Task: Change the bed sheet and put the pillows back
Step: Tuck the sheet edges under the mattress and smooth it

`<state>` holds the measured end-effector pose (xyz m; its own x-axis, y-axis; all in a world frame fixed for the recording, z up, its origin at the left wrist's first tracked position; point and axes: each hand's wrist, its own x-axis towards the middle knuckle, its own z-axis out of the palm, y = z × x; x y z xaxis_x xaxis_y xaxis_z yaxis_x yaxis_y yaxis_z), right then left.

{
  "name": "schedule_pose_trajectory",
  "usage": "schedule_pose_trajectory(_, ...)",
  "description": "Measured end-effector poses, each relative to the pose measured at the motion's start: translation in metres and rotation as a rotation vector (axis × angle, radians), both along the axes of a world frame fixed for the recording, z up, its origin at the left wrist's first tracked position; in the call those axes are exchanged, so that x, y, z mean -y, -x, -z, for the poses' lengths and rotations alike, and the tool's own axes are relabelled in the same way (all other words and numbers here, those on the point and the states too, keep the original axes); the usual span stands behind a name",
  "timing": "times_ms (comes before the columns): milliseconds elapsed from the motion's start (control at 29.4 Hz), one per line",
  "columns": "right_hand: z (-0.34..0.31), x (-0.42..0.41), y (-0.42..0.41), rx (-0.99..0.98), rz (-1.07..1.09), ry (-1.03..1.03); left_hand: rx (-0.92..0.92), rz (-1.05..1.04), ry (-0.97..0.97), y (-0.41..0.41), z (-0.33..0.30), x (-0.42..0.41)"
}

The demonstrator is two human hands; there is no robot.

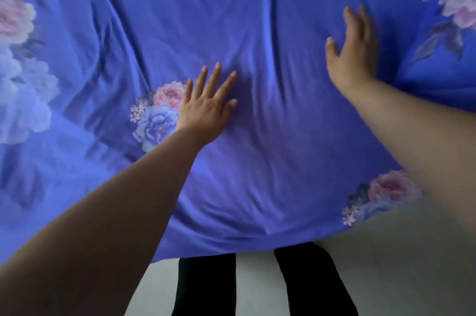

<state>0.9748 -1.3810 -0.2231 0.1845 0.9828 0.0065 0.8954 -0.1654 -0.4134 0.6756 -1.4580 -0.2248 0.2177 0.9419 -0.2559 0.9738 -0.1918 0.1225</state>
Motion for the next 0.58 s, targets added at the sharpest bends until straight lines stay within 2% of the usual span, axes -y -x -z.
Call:
schedule_pose_trajectory(68,0.009,-0.015,0.016,0.025,0.167,0.14,-0.064,-0.214,0.023,0.061,0.01,0.012)
schedule_pose_trajectory(136,0.016,-0.012,0.075,0.096,0.151,0.252,-0.13,-0.494,0.013,0.138,0.012,0.038)
schedule_pose_trajectory(204,0.019,0.012,0.168,0.183,-0.147,0.246,-0.12,-0.812,0.035,0.209,0.005,0.065)
schedule_pose_trajectory(272,0.015,0.062,0.282,0.158,-0.639,0.201,-0.085,-1.029,0.005,0.257,-0.006,0.077)
schedule_pose_trajectory(340,-0.005,0.124,0.371,0.001,-1.102,0.32,-0.01,-0.987,-0.102,0.278,-0.015,0.07)
schedule_pose_trajectory(374,-0.014,0.141,0.394,-0.106,-1.231,0.373,0.038,-0.889,-0.151,0.283,-0.02,0.058)
schedule_pose_trajectory(408,-0.021,0.144,0.401,-0.224,-1.248,0.332,0.079,-0.779,-0.182,0.284,-0.023,0.045)
schedule_pose_trajectory(442,-0.026,0.135,0.4,-0.32,-1.144,0.172,0.104,-0.664,-0.194,0.286,-0.024,0.031)
schedule_pose_trajectory(476,-0.024,0.115,0.387,-0.346,-0.928,-0.031,0.104,-0.554,-0.193,0.285,-0.024,0.019)
schedule_pose_trajectory(510,-0.018,0.086,0.364,-0.283,-0.666,-0.183,0.09,-0.464,-0.176,0.283,-0.021,0.009)
schedule_pose_trajectory(578,-0.009,0.025,0.301,-0.065,-0.167,-0.235,0.073,-0.374,-0.092,0.284,-0.011,-0.003)
